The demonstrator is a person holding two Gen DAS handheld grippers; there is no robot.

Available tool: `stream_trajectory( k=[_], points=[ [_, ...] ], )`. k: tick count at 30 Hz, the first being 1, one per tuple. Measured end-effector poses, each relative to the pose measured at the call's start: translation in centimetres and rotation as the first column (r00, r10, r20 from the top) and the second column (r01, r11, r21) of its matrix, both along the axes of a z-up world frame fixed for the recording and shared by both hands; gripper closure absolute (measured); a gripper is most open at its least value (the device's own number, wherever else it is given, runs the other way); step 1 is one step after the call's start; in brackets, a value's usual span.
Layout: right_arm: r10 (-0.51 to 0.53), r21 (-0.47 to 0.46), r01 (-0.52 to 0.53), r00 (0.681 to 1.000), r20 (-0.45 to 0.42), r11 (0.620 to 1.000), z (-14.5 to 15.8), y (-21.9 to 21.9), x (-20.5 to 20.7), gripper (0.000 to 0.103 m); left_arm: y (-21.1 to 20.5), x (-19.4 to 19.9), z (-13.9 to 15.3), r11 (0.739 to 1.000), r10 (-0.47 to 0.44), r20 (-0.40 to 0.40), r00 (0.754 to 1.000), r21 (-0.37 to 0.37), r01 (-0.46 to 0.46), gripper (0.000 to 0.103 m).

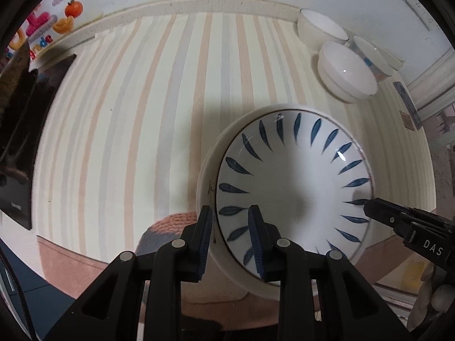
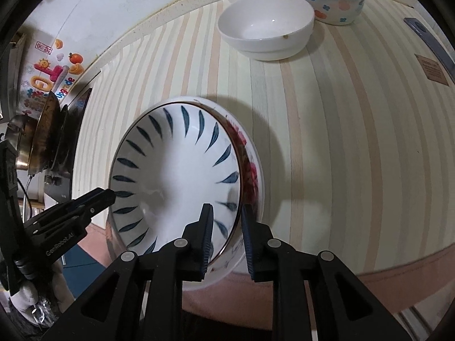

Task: Organize plates and bowls
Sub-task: 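Open both tools and pull back from the plate stack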

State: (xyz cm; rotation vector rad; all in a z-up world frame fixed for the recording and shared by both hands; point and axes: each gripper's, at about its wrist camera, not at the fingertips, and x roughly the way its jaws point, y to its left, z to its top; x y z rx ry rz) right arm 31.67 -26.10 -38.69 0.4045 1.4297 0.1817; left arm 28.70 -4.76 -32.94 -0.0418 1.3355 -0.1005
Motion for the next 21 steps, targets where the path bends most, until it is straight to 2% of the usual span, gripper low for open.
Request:
stream_trajectory(
  k=[3,5,7,8,10,11,13,17,19,21],
  points=[
    [0.003,-0.003,-0.003,1.0,0.022,1.0,2.4,0.2,-0.9,0.079,0.0,-0.9,2.3,1.0,-0.001,0.022,1.0,-0.006,0.002,0.079],
    [0.009,-0.024,-0.008,0.999,0.051,1.0,4.7,0.5,-1.7,0.072,0.1,-1.6,3.9,1.0,-0.002,0.039,0.999,-0.002,0.003,0.079],
    [0.008,-0.032,-0.005,0.997,0.081,0.999,7.3,0.8,-2.7,0.062,0.2,-2.4,5.8,1.0,-0.009,0.059,0.998,-0.021,0.01,0.079],
    [0.011,-0.034,-0.008,0.995,0.096,0.999,8.4,0.9,-3.1,0.06,0.1,-2.8,6.6,1.0,-0.013,0.068,0.998,-0.02,0.015,0.079],
    [0.021,-0.053,-0.014,0.991,0.13,0.998,11.0,1.4,-4.1,0.047,0.1,-3.8,8.3,1.0,-0.02,0.088,0.996,-0.021,0.022,0.078],
    [0.026,-0.062,-0.018,0.989,0.142,0.998,12.0,1.6,-4.5,0.043,0.2,-4.2,9.0,0.999,-0.022,0.095,0.995,-0.027,0.024,0.076],
    [0.038,-0.085,-0.023,0.983,0.18,0.996,14.5,2.2,-5.8,0.029,0.3,-5.1,10.5,0.999,-0.023,0.112,0.993,-0.02,0.026,0.071],
    [0.039,-0.116,-0.013,0.973,0.228,0.993,18.0,2.5,-8.1,0.021,0.3,-6.8,12.8,0.999,-0.042,0.133,0.99,-0.024,0.046,0.069],
    [0.025,-0.118,0.002,0.972,0.235,0.993,19.2,2.7,-9.1,0.017,0.2,-7.7,13.9,0.998,-0.053,0.155,0.987,-0.013,0.056,0.06],
    [0.012,-0.111,0.016,0.968,0.249,0.994,20.3,2.7,-10.3,0.014,0.2,-8.7,14.8,0.998,-0.06,0.169,0.984,-0.02,0.064,0.034]
  ],
)
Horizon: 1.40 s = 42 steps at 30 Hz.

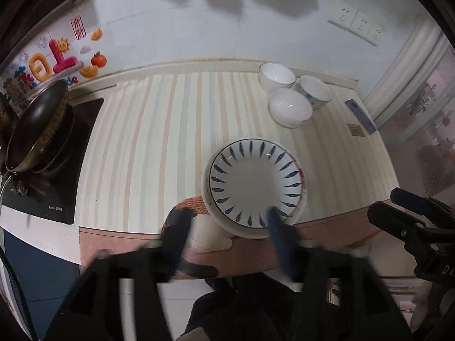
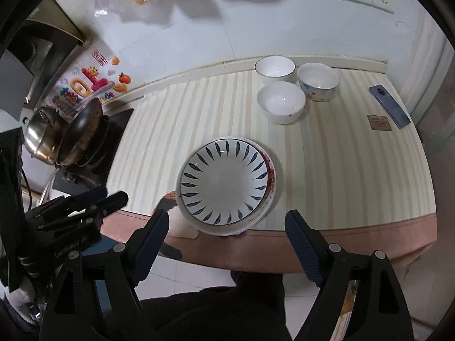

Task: Organize plates and bowls
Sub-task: 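Open both tools and pull back from the plate stack, then move both tools toward the plain white bowls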

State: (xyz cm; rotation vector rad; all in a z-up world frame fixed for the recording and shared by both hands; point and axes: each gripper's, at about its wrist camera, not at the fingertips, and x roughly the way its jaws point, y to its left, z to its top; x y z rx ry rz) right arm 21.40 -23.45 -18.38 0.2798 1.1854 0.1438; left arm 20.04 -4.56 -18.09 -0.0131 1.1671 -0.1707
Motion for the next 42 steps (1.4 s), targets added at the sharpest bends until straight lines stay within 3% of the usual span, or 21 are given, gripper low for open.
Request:
stream_trajectory(
  k=[5,13,21,28,33,34,39,42],
  points=[
    [-0.03,-0.007,0.03,0.999,0.023,1.0,1.9,0.0,-2.2,0.01,0.1,-2.2,2.0,1.0,-0.012,0.039,0.999,-0.007,0.013,0.032],
    [-0.039,-0.046,0.041,0.998,0.043,0.998,4.1,0.1,-4.6,0.009,0.2,-3.5,2.9,0.999,-0.016,0.04,0.999,-0.035,0.017,0.032],
    [-0.033,0.011,0.032,0.999,0.031,0.999,2.6,-3.1,-1.7,0.009,-1.4,-0.5,2.3,0.999,0.045,0.052,0.998,-0.023,-0.044,0.032],
    [-0.064,0.104,0.063,0.998,0.004,0.993,-2.2,-9.4,6.6,0.009,-4.9,7.4,-0.4,0.995,0.097,0.091,0.991,-0.004,-0.097,0.032],
    [-0.061,0.142,0.068,0.997,-0.054,0.987,-7.4,-13.2,14.1,0.009,-7.4,14.9,-6.4,0.994,0.098,-0.06,0.993,-0.041,-0.1,0.032],
    [-0.054,0.154,0.063,0.997,-0.061,0.986,-8.4,-13.7,15.4,0.009,-7.9,16.0,-7.4,0.99,0.121,-0.005,0.993,-0.076,-0.121,0.032],
    [-0.015,0.209,0.039,0.993,-0.116,0.977,-14.2,-15.7,21.4,0.009,-10.1,22.0,-12.6,0.989,0.121,-0.088,0.989,-0.081,-0.128,0.033],
    [-0.015,0.259,0.056,0.987,-0.159,0.964,-17.5,-16.5,23.9,0.009,-10.9,24.0,-14.1,0.985,0.123,-0.109,0.986,-0.108,-0.135,0.034]
  ],
)
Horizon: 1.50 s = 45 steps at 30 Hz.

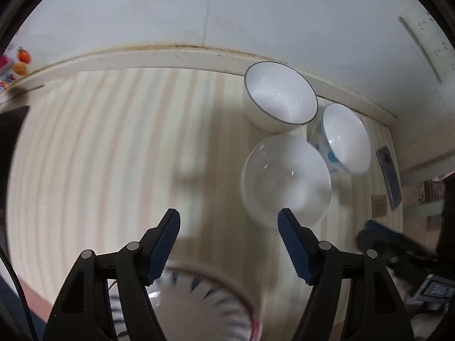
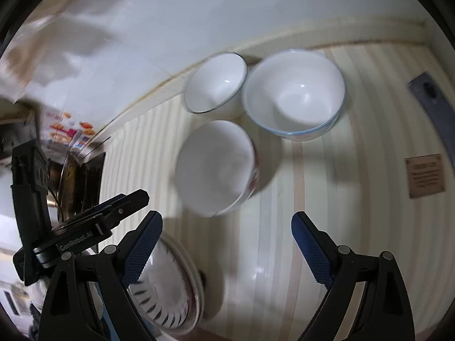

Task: Organize plates and bowls
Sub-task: 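Move both tools toward the plain white bowls, then grasp the rim of the floral white bowl with both tools and lift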

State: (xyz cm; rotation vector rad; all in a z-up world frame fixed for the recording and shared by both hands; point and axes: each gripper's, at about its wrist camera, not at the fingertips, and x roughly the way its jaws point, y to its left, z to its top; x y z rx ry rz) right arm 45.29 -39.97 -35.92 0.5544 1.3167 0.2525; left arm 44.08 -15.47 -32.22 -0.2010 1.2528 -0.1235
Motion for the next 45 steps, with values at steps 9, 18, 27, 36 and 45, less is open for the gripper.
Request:
stream_trajectory(
  k=[9,18,27,36,45],
  points=[
    [-0.013,0.073,0.016,0.999,-0.042,0.997,-6.5,0.3,3.8,0.066,-2.2,3.9,-3.3,0.999,-0.025,-0.038,0.999,-0.049,0.023,0.08],
    [-0.018,0.028,0.019,1.0,-0.018,0.999,-6.8,0.8,3.9,0.076,-3.1,3.9,-3.1,0.999,-0.024,-0.007,1.0,-0.027,0.024,0.084],
    [0.002,-0.02,-0.001,0.999,0.035,1.0,-3.4,1.3,1.3,0.075,-4.7,0.7,-0.8,0.998,-0.06,0.038,0.997,-0.014,0.061,0.083],
    [-0.001,-0.036,0.003,0.999,0.047,0.999,-0.3,-1.4,-6.0,0.075,-7.5,-4.6,0.8,0.992,-0.121,0.054,0.991,-0.025,0.123,0.083],
    [-0.008,-0.044,0.009,1.0,0.028,0.999,-0.1,-3.8,-12.8,0.075,-10.0,-9.1,-0.7,0.979,-0.205,-0.011,0.979,-0.007,0.205,0.083]
  ],
)
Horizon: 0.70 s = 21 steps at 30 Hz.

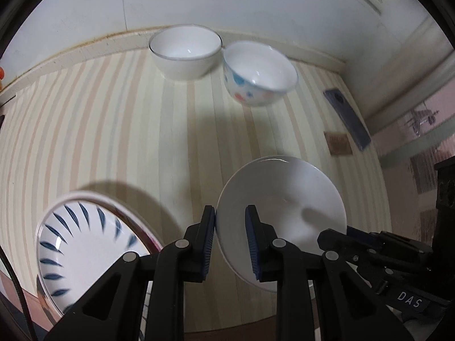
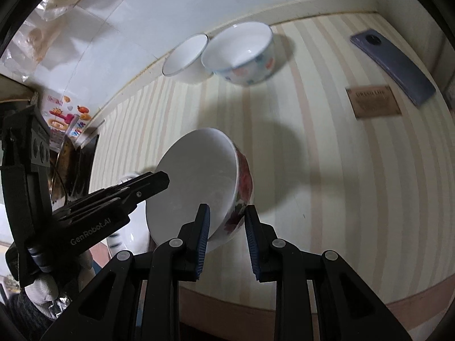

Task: Organize plates and bowls
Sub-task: 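Grasp the rim of the floral white bowl with both tools and lift, then carry the floral bowl with both tools toward the blue-dot bowl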

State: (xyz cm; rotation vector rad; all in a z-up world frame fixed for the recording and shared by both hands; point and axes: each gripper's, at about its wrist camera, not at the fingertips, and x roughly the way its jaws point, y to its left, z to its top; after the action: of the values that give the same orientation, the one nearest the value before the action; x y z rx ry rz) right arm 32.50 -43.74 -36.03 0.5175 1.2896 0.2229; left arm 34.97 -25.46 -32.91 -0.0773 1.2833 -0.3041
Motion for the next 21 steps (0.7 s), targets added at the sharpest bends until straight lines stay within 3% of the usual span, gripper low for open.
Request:
stream_trajectory(
  k=[8,21],
  points=[
    [-0.018,-0.006,0.018,0.999,-0.045,1.0,-3.1,-0.5,-2.6,0.075,-1.4,-1.8,-2.1,0.997,-0.052,-0.026,0.998,0.055,0.053,0.083],
    [-0.02,0.002,0.02,0.997,-0.073,1.0,-3.9,-0.7,-2.9,0.075,-2.3,-2.3,-2.2,0.991,-0.095,-0.018,0.995,0.093,0.096,0.083]
  ],
)
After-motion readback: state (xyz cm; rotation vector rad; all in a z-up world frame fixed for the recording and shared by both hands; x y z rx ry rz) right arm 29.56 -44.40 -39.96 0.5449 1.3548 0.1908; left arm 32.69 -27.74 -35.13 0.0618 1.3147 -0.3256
